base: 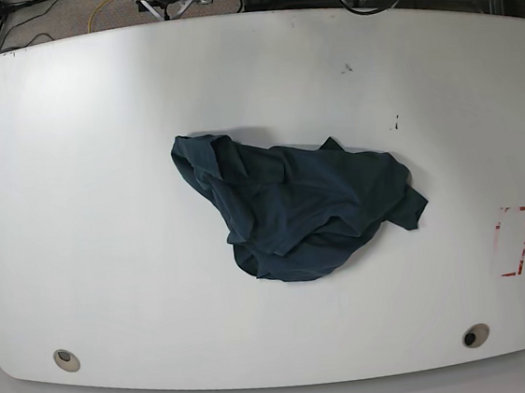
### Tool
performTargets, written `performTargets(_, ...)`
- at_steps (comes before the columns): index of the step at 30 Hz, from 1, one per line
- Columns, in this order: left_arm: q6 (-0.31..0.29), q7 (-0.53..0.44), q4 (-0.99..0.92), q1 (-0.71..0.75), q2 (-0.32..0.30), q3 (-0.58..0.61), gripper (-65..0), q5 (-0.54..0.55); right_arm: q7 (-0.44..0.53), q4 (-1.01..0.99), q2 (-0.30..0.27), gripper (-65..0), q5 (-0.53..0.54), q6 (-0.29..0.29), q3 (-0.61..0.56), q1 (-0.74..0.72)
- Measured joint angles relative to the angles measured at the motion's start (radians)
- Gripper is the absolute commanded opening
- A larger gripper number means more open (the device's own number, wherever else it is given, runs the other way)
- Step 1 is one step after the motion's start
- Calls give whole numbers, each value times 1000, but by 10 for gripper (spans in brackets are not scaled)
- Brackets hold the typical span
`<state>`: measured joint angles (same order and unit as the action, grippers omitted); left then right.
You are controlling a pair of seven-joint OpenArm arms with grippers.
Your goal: Fold the T-shirt properly
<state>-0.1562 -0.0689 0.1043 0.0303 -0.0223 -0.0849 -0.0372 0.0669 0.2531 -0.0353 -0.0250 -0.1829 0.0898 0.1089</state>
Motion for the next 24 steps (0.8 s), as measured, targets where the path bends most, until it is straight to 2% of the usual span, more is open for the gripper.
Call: performTargets(24, 3, 5, 31, 6, 1, -33, -125, 5, 8, -6, 5, -96, 8, 0, -6, 9)
